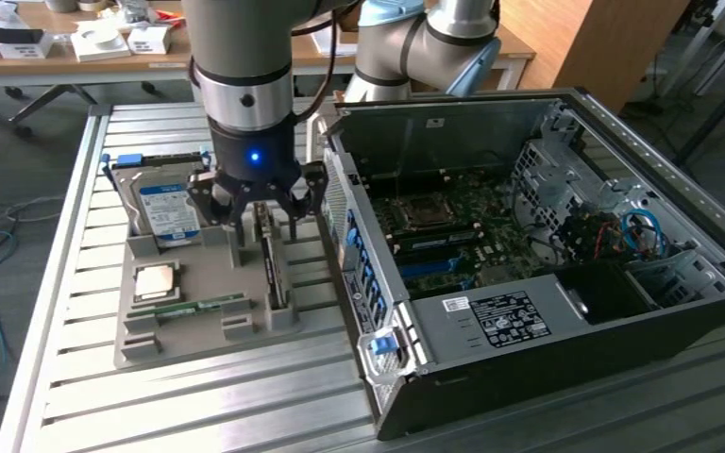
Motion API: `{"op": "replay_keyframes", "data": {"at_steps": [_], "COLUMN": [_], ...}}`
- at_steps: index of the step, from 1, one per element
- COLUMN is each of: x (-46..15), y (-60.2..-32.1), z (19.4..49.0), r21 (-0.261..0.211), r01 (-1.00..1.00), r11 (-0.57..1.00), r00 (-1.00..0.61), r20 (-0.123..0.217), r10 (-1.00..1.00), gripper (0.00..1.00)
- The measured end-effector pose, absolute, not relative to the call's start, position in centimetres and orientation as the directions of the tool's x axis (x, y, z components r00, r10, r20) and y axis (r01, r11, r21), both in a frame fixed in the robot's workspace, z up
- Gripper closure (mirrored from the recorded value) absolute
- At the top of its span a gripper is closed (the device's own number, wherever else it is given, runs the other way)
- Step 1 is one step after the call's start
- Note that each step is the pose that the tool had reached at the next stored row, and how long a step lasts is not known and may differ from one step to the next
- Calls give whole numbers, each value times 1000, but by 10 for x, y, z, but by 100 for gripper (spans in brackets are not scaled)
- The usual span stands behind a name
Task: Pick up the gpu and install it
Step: 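Pick up the gpu and move the gpu toward the slot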
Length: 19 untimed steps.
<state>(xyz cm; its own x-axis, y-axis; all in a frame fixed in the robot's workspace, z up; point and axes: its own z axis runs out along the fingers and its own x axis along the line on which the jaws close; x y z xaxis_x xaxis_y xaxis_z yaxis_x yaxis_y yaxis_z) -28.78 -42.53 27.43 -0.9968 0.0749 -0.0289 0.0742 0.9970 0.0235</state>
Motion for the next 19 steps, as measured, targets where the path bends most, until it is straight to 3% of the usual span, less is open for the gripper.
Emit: {"op": "replay_keyframes", "data": {"at_steps": [19], "x": [-288], "y": [-425], "z": [264], "r21": [24], "r01": [74], "r11": [997], "r00": [-997], "r20": [-29], "r10": [75], "gripper": [35]}}
